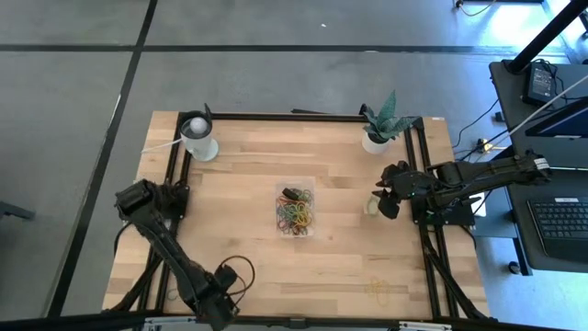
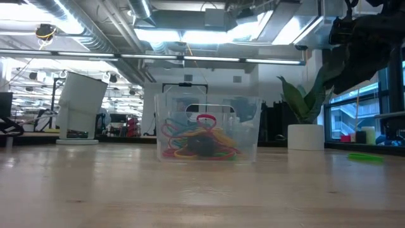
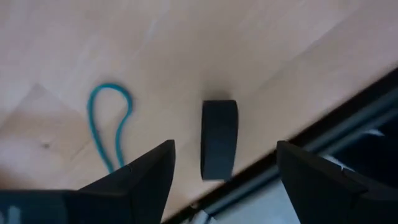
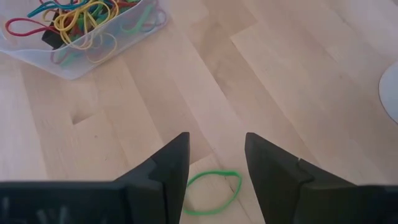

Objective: Pick and place rubber bands into bin
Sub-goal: Put the black rubber band into the transparent bin

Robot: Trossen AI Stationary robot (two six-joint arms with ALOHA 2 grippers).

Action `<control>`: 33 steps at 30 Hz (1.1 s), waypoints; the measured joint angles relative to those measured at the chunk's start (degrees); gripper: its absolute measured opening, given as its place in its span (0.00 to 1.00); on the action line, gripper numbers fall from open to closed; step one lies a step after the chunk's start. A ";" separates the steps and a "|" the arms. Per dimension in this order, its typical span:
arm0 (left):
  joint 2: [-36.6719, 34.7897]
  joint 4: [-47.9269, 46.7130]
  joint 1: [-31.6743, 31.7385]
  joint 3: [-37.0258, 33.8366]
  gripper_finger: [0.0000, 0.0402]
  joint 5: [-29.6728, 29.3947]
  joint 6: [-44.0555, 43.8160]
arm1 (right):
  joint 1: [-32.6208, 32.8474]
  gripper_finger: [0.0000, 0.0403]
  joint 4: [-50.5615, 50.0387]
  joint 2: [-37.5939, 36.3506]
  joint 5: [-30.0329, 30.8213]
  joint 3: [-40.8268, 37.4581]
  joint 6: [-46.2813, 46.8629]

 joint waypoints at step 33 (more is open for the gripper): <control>-20.09 -19.95 22.90 0.00 0.01 -23.03 45.30 | -0.07 0.40 3.30 0.04 5.19 0.04 -2.33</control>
